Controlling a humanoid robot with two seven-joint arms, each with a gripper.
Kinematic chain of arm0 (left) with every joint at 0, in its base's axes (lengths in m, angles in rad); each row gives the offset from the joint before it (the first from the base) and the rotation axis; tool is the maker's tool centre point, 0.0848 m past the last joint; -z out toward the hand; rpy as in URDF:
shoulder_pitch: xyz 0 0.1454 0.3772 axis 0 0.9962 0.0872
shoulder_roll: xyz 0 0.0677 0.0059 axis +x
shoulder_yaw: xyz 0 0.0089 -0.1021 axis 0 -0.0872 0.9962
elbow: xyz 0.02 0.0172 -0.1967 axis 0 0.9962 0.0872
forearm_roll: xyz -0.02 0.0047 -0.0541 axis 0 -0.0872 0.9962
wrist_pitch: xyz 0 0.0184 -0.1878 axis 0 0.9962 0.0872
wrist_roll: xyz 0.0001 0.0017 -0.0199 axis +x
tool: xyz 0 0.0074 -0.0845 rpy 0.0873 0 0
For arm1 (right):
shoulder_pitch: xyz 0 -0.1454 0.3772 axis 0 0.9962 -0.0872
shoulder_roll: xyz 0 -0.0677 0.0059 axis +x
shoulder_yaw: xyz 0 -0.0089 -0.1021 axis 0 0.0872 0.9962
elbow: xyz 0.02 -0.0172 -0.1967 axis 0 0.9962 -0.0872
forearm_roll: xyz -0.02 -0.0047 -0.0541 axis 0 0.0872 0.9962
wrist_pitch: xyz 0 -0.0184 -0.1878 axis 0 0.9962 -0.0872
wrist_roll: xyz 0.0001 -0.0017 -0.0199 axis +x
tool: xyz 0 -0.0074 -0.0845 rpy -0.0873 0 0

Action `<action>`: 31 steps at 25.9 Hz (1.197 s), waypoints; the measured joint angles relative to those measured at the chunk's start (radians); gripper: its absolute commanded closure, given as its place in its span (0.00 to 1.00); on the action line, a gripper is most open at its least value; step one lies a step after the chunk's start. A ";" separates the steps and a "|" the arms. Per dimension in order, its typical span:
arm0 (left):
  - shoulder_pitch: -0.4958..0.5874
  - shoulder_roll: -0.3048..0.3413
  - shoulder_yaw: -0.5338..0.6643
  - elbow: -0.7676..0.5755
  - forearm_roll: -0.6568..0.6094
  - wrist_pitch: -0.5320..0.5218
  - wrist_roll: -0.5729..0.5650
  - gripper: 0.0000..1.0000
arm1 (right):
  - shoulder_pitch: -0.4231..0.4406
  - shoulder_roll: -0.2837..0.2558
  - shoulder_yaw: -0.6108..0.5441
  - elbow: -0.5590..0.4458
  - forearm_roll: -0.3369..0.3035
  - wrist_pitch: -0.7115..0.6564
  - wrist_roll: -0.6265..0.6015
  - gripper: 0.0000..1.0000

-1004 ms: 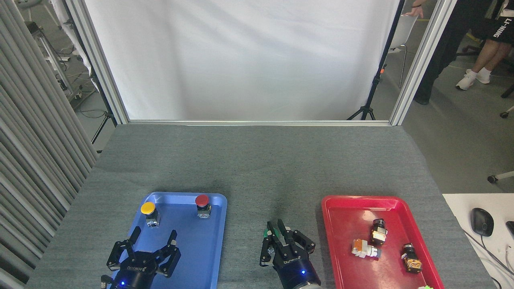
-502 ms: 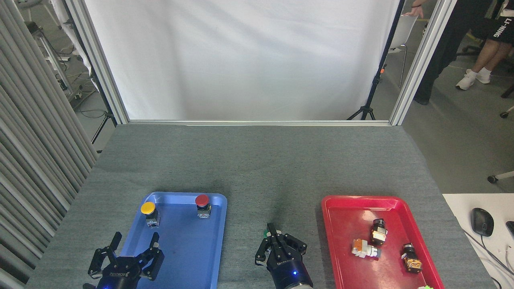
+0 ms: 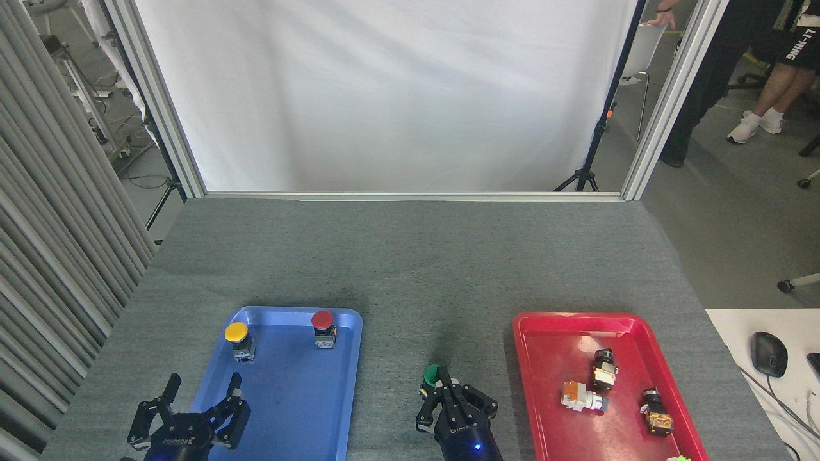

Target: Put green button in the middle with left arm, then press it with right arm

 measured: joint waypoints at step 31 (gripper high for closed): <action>0.003 0.002 0.033 0.005 0.045 -0.004 -0.014 0.00 | 0.248 -0.166 -0.357 -0.422 -0.206 -0.226 -0.007 0.00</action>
